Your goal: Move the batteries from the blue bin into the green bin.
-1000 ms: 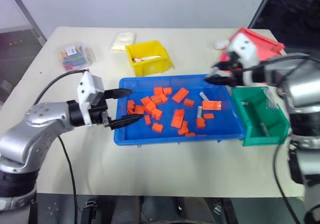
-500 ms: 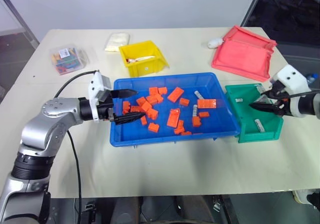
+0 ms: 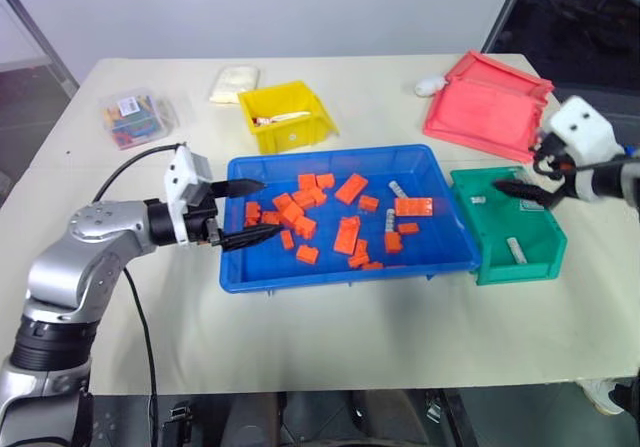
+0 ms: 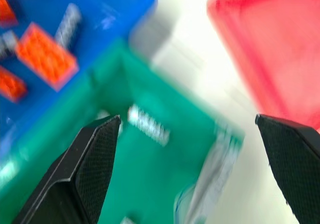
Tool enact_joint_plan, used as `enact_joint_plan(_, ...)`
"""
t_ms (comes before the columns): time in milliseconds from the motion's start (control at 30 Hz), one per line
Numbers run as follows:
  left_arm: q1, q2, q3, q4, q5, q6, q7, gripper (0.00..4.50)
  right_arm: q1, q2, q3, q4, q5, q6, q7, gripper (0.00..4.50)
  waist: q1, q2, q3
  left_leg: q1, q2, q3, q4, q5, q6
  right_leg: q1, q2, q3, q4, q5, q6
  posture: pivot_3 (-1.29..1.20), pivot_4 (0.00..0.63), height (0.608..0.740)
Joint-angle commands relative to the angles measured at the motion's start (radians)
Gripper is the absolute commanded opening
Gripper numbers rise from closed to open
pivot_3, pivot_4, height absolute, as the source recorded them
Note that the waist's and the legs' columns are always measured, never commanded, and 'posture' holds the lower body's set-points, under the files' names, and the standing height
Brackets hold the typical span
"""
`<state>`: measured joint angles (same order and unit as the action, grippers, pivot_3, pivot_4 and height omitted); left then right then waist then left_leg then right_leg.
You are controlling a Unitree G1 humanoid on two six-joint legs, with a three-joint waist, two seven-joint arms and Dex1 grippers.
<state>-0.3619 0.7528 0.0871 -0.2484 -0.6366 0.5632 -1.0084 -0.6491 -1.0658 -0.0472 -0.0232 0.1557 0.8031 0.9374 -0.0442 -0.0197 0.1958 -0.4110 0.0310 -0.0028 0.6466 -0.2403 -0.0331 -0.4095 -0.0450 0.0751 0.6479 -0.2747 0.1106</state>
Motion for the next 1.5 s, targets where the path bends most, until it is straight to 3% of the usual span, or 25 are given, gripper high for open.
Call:
enact_joint_plan(33,0.003,0.004,0.034,-0.041,-0.009,-0.001,0.018,4.50,-0.101,0.061,0.022,-0.032,0.039,0.041,-0.008,4.44,0.000,0.000,0.000,0.000,0.000,0.000,0.000,0.000,0.000,0.000,0.000,0.000,0.000,0.000,0.000,0.00,0.150,0.740)
enact_joint_plan(267,0.050,-0.006,0.049,-0.099,-0.022,0.010,0.062,4.50,-0.114,0.223,0.066,-0.087,0.138,0.161,-0.019,4.44,0.006,0.000,0.000,-0.001,0.000,-0.001,0.000,0.000,0.000,0.000,0.000,-0.001,0.000,0.000,0.000,0.00,0.150,0.740)
enact_joint_plan(400,0.087,-0.009,0.070,-0.137,-0.029,0.016,0.094,4.50,-0.092,0.359,-0.015,-0.107,0.235,0.332,-0.104,4.44,0.004,0.000,0.000,-0.001,0.000,-0.002,0.000,0.000,0.000,0.000,0.000,-0.001,0.000,0.000,0.000,0.00,0.150,0.740)
enact_joint_plan(633,0.151,-0.019,0.098,-0.204,-0.058,0.035,0.146,4.50,-0.002,0.391,-0.048,-0.252,0.342,0.510,-0.161,4.44,0.008,0.000,0.000,-0.001,0.000,-0.002,0.000,0.000,0.000,0.000,-0.001,-0.001,0.001,0.000,0.000,0.00,0.150,0.740)
enact_joint_plan(767,0.165,-0.030,0.087,-0.218,-0.057,0.037,0.167,4.50,-0.024,0.480,-0.151,-0.284,0.387,0.702,-0.257,4.44,0.004,-0.001,0.000,-0.001,0.000,-0.002,0.000,0.000,0.000,0.000,0.000,-0.001,0.001,0.000,0.000,0.00,0.150,0.740)
enact_joint_plan(900,0.164,-0.049,0.072,-0.216,-0.052,0.032,0.184,4.50,-0.010,0.519,-0.168,-0.333,0.406,0.791,-0.310,4.44,0.003,-0.001,0.000,-0.001,0.000,-0.002,0.000,0.000,0.000,0.000,0.000,-0.001,0.001,0.000,0.000,0.00,0.150,0.740)
enact_joint_plan(1133,0.147,-0.086,0.047,-0.208,-0.037,0.023,0.205,4.50,0.076,0.550,-0.071,-0.314,0.370,0.712,-0.382,4.44,0.003,-0.001,-0.001,-0.001,-0.001,-0.002,0.000,0.000,0.000,0.000,0.000,-0.001,0.001,0.000,0.000,0.00,0.150,0.740)
enact_joint_plan(1500,0.163,-0.094,0.053,-0.227,-0.033,0.025,0.221,4.50,0.068,0.529,-0.006,-0.191,0.318,0.559,-0.431,4.44,0.001,-0.001,-0.001,-0.001,0.000,-0.002,0.001,0.000,0.000,0.000,0.000,-0.001,0.001,0.000,0.000,0.00,0.150,0.740)
